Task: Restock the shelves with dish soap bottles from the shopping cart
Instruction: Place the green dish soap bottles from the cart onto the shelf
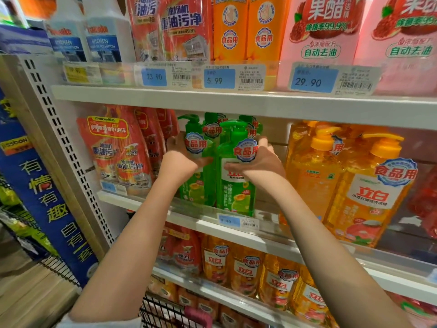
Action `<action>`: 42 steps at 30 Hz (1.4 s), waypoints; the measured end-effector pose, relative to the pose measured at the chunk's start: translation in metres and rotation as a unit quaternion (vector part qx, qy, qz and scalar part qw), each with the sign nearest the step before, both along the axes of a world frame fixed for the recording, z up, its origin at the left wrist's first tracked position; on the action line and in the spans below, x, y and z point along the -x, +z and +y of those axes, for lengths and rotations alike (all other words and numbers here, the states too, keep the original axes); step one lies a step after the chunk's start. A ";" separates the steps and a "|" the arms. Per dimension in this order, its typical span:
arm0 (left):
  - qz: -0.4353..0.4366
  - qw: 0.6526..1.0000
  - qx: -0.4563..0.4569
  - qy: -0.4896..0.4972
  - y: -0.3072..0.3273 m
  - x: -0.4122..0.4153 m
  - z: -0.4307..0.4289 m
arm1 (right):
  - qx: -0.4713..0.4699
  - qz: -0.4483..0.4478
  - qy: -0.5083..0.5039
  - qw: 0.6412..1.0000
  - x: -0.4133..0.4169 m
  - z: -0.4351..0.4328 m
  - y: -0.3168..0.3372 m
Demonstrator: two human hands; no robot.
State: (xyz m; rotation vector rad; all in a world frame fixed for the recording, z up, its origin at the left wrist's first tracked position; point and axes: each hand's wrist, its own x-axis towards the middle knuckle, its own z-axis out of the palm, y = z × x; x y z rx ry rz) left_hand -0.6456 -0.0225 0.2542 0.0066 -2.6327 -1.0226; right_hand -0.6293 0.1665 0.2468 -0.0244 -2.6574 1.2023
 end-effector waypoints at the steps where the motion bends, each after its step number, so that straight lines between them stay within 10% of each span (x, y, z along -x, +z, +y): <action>1: 0.006 1.000 -0.007 -0.005 -0.001 0.001 -0.003 | 0.023 -0.008 0.016 1.000 0.001 0.001 0.000; 42: 0.003 0.999 0.032 -0.033 -0.016 -0.021 -0.006 | -0.066 0.041 0.003 0.997 -0.027 -0.009 -0.013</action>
